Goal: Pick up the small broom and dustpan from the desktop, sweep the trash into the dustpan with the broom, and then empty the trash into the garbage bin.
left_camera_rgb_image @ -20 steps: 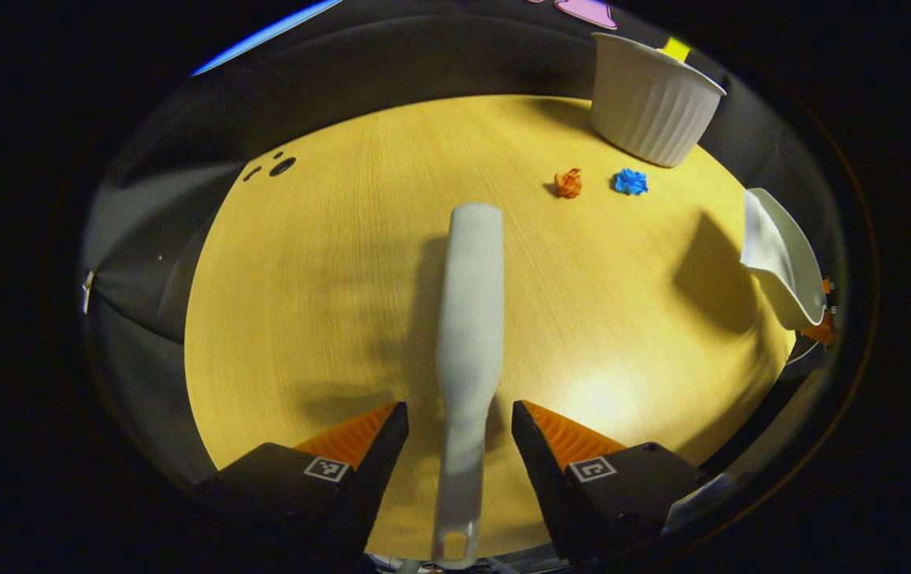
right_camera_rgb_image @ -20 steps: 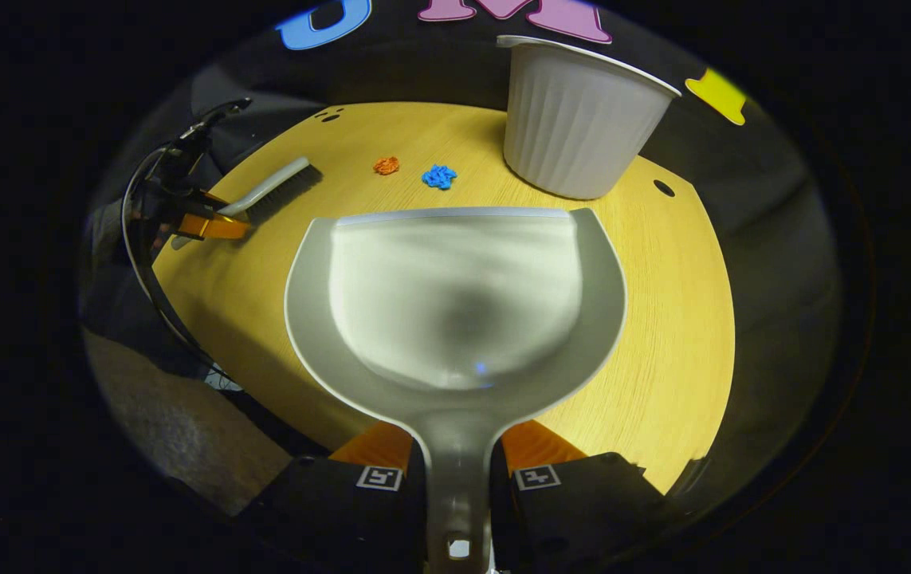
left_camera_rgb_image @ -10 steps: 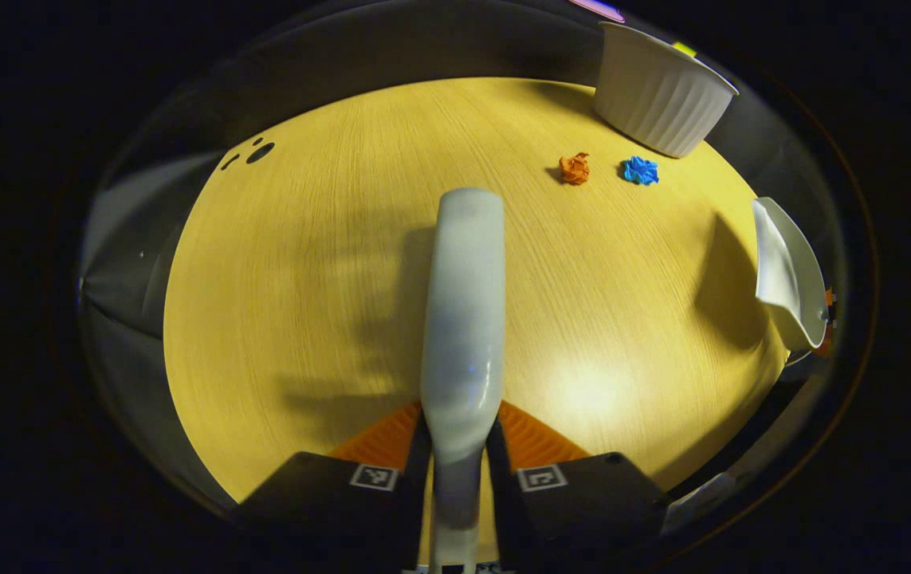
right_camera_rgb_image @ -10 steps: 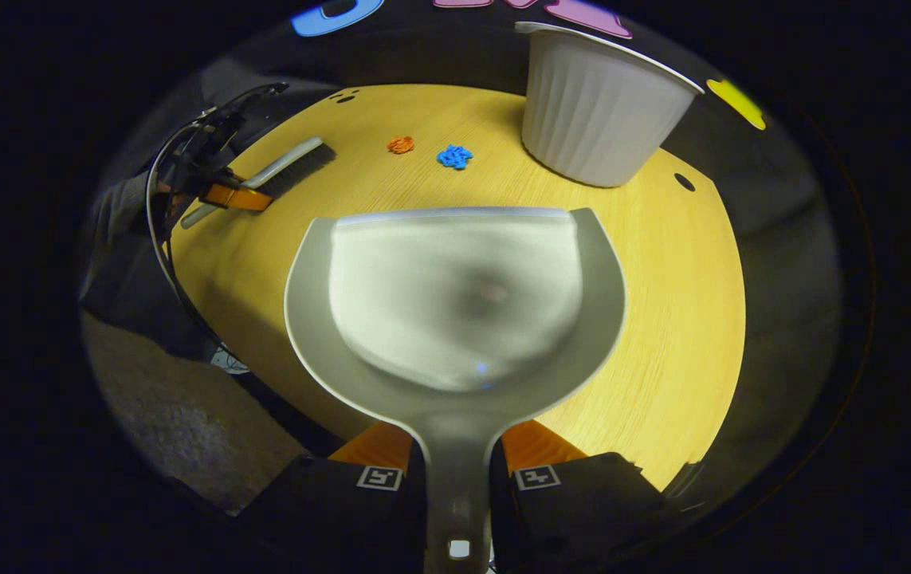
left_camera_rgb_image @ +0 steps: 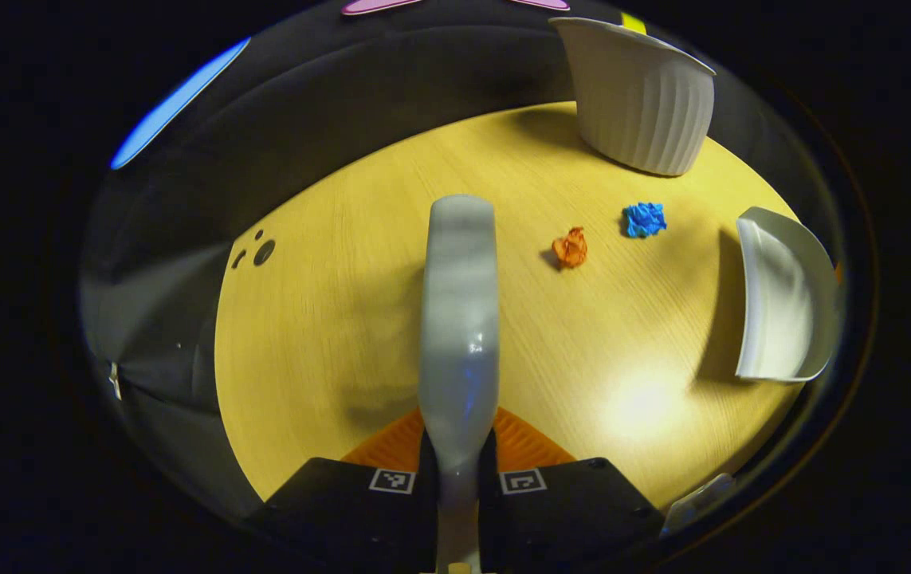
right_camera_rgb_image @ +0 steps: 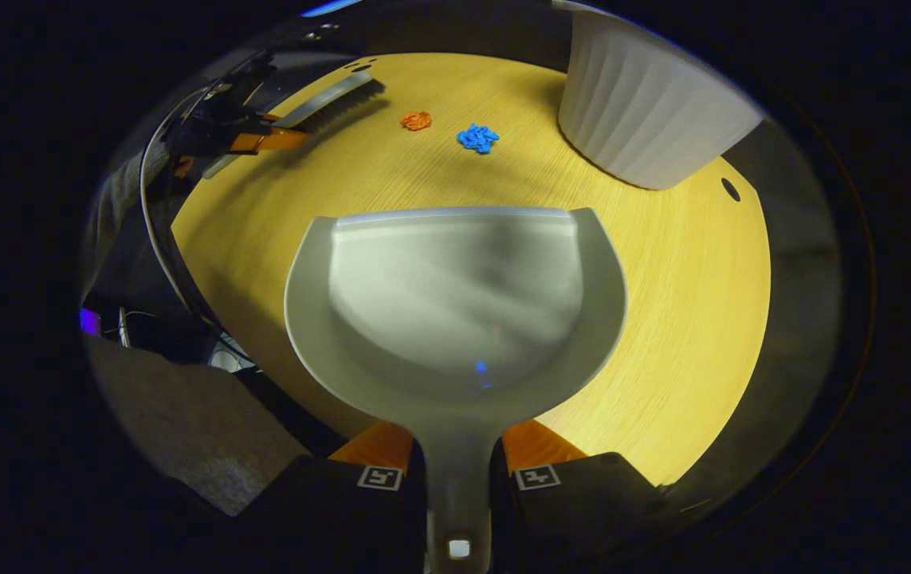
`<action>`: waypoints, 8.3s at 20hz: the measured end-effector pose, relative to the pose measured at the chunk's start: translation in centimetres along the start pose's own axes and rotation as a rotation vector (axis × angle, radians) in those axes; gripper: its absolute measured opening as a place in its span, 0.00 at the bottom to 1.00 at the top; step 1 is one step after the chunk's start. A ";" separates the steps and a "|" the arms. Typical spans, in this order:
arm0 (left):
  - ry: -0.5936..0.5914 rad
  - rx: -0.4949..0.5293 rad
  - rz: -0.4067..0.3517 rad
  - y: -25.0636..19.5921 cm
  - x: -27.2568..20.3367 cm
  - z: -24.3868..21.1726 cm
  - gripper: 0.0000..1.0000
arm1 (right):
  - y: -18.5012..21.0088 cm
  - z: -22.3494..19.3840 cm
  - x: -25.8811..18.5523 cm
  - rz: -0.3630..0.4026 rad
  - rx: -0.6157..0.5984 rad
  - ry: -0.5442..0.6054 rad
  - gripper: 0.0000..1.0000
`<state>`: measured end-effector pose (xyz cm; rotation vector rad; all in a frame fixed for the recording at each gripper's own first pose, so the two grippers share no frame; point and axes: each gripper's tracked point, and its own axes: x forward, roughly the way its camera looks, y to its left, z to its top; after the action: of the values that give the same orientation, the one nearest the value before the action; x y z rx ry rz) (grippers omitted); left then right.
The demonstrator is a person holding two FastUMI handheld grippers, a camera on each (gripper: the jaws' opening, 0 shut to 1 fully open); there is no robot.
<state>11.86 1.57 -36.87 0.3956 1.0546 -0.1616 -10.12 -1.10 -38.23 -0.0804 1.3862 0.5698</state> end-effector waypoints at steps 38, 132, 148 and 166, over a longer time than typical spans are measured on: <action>0.044 0.206 -0.631 -18.9 -4.8 3.2 0.24 | -2.5 0.6 4.4 -0.079 -0.047 -0.178 0.36; 0.065 -0.187 -0.150 -8.0 -7.0 -12.7 0.24 | -2.3 2.7 -10.9 -0.125 0.068 -0.188 0.36; 0.116 -0.153 -0.069 -7.6 -5.6 -13.5 0.23 | -0.8 -0.5 5.3 -0.167 0.222 -0.154 0.33; 0.079 -0.082 0.007 -6.2 -8.1 -12.6 0.32 | 0.7 -0.6 -0.1 -0.079 0.217 -0.224 0.41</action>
<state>-4.26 0.38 -36.75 0.3334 1.1340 -0.0970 -10.92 -0.76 -38.08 0.1011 1.2127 0.3488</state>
